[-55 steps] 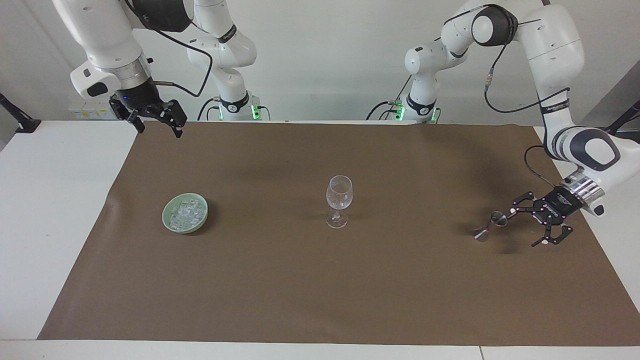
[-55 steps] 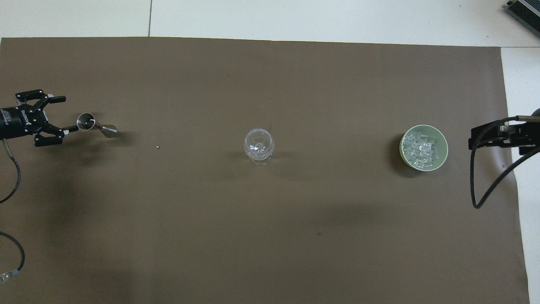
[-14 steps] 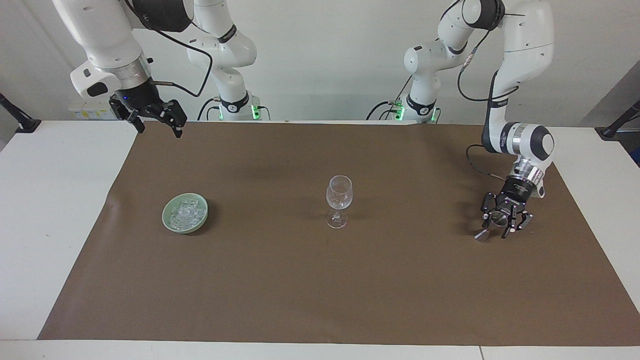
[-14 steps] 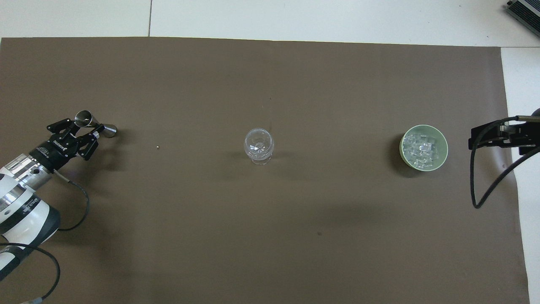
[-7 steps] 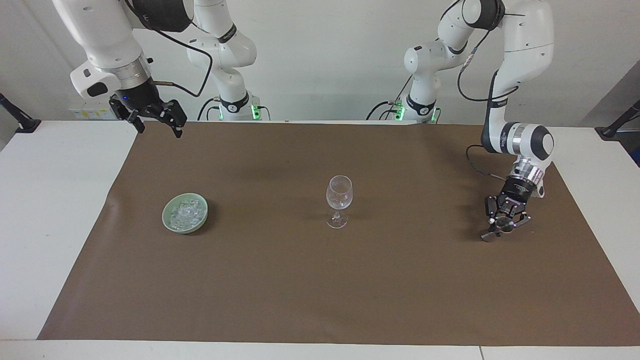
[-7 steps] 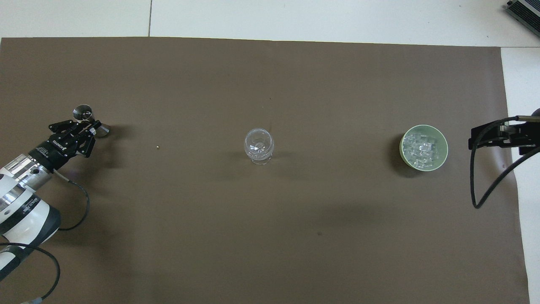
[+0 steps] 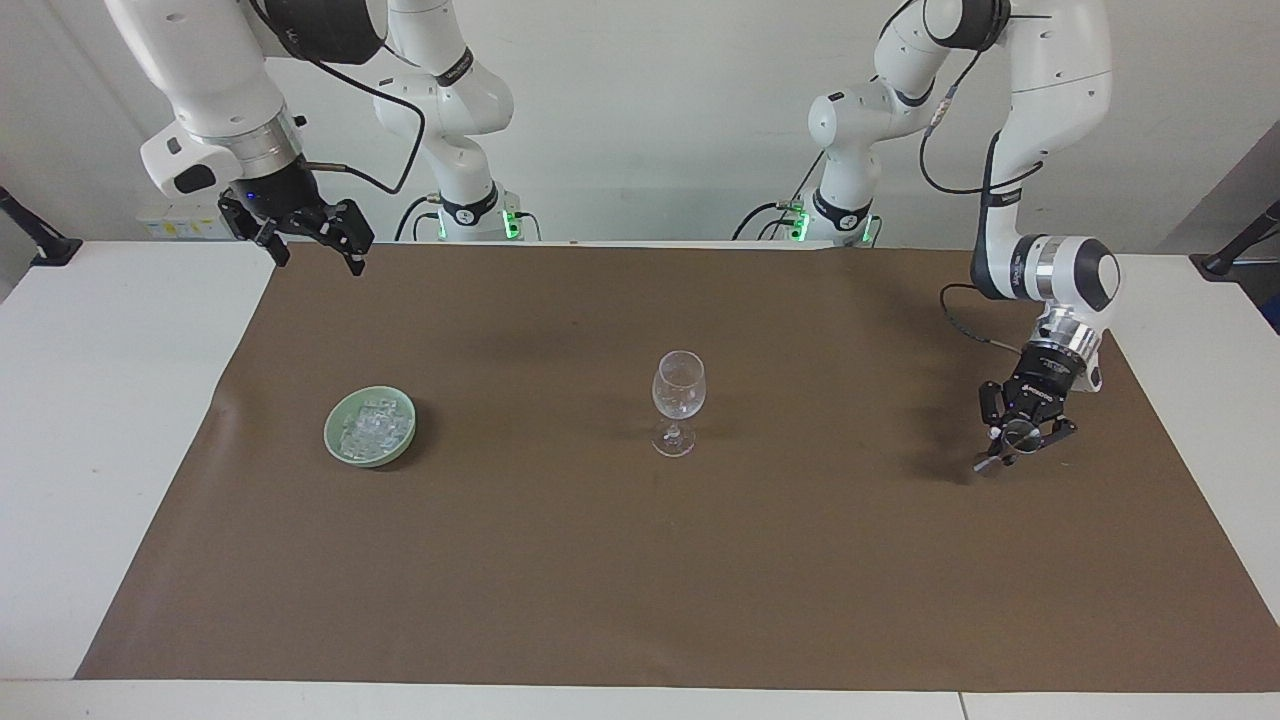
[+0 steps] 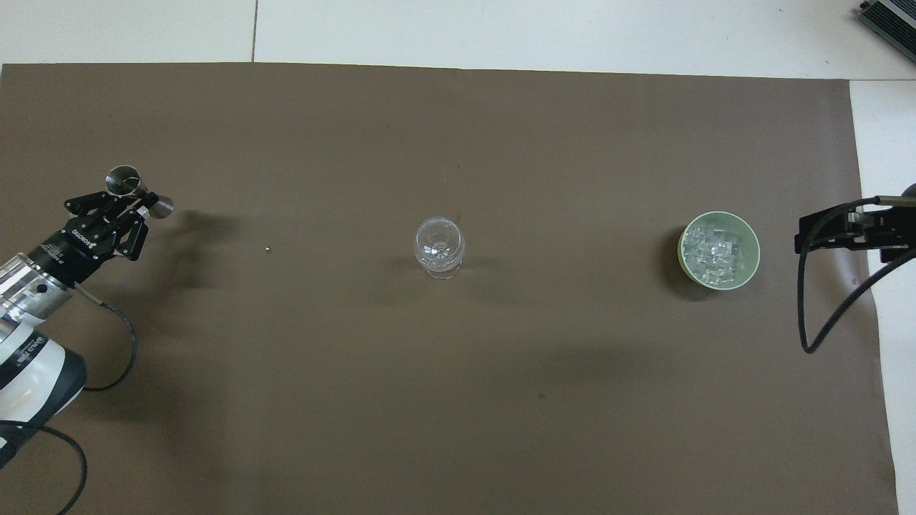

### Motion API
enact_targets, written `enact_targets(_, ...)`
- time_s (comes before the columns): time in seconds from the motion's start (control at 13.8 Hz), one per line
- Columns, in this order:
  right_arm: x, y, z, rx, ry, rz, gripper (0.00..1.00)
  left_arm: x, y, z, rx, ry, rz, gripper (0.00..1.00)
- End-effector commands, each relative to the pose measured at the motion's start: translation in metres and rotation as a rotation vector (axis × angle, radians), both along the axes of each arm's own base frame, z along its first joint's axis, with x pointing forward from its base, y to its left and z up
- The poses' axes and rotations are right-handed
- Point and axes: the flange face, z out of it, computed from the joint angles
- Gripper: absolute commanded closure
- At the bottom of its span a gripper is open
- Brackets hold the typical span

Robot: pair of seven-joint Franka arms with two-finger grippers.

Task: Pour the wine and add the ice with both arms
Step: 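Close the left gripper on the metal jigger and lift it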

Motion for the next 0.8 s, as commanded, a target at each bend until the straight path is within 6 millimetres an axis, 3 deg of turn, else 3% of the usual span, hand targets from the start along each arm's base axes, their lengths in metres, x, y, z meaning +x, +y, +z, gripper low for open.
enact_targets(0.0,-0.007,0.000,0.002,0.027,0.001,0.023,0.00,-0.011,-0.005,0.035,-0.019,-0.093,-0.024,1.00)
enact_targets(0.22,-0.007,0.000,0.002,0.027,0.001,0.023,0.00,-0.023,-0.018,0.073,-0.042,-0.168,-0.074,1.00)
enact_targets(0.29,-0.007,0.000,0.002,0.027,0.001,0.023,0.00,-0.027,-0.026,0.095,-0.046,-0.203,-0.091,1.00)
enact_targets(0.43,-0.007,0.000,0.002,0.027,0.001,0.023,0.00,-0.034,-0.038,0.121,-0.112,-0.172,-0.100,1.00)
enact_targets(0.72,-0.007,0.000,0.002,0.027,0.001,0.023,0.00,-0.030,-0.082,0.154,-0.188,-0.059,-0.150,1.00)
